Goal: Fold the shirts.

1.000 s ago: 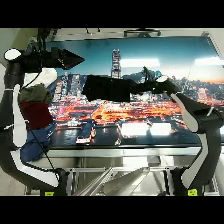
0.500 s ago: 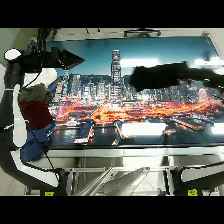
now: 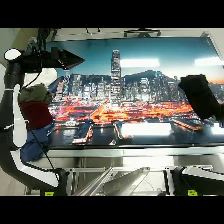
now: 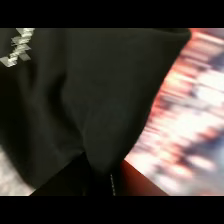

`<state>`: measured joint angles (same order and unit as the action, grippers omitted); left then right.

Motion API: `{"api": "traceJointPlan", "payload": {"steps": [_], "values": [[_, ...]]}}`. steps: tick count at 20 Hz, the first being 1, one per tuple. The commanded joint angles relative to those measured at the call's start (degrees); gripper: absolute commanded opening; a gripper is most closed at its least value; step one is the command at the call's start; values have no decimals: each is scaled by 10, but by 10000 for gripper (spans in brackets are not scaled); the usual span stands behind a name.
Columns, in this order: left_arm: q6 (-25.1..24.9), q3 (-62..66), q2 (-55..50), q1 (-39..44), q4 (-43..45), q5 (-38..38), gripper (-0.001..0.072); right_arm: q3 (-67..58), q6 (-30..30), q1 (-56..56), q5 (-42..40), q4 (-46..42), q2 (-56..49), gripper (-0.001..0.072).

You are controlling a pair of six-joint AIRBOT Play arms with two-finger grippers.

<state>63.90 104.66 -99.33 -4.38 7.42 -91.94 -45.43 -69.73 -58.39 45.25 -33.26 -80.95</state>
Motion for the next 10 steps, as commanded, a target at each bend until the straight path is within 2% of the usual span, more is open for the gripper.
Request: {"api": "traceJointPlan", "payload": {"steps": [1,7,8,9,10], "values": [[0,0,0,2,1,3,20,87,35,-70,-32,-2,43,26],[0,0,0,26,3,4,20,130,38,-94,-63,-2,131,31],[0,0,0,33,5,4,20,130,39,-94,-51,-9,135,127],[0,0,0,38,5,4,20,130,38,-94,-32,-22,136,425],[0,0,0,42,4,4,20,130,38,-94,-5,-44,136,594]]}}
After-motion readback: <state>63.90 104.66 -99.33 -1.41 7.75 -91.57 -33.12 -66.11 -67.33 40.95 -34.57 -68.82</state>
